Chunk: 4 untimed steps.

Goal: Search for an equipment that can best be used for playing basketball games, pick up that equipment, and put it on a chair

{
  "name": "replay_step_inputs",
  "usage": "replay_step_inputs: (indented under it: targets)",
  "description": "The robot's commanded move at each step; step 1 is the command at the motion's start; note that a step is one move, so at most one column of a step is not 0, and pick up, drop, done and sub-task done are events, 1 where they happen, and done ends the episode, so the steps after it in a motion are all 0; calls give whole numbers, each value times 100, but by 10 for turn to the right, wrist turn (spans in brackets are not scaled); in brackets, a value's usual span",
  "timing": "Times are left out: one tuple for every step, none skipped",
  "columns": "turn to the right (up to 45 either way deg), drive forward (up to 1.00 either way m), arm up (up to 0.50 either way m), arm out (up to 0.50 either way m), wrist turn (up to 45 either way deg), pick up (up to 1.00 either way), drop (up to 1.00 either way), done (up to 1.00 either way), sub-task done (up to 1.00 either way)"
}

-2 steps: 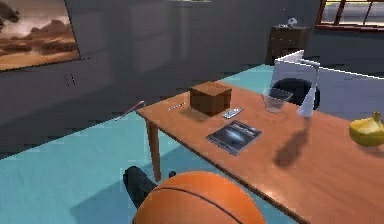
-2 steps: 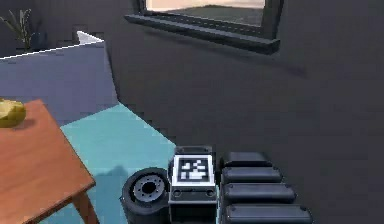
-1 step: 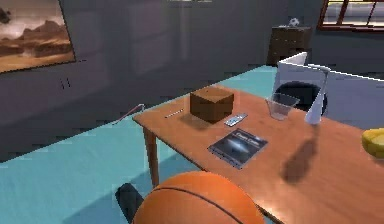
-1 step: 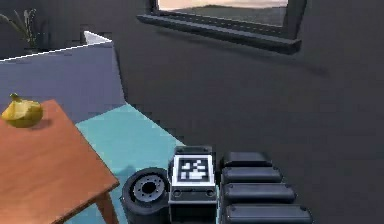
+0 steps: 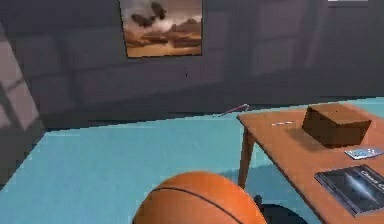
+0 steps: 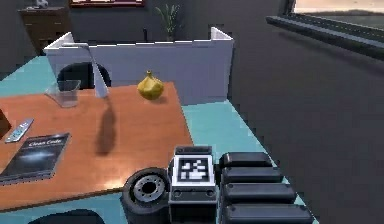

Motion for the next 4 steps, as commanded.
replay_step_inputs:
  targets:
    - [300,0,0,0,0,0,0,0,0]
    - [-300,0,0,0,0,0,0,0,0]
    - [300,0,0,0,0,0,0,0,0]
    - [-270,0,0,0,0,0,0,0,0]
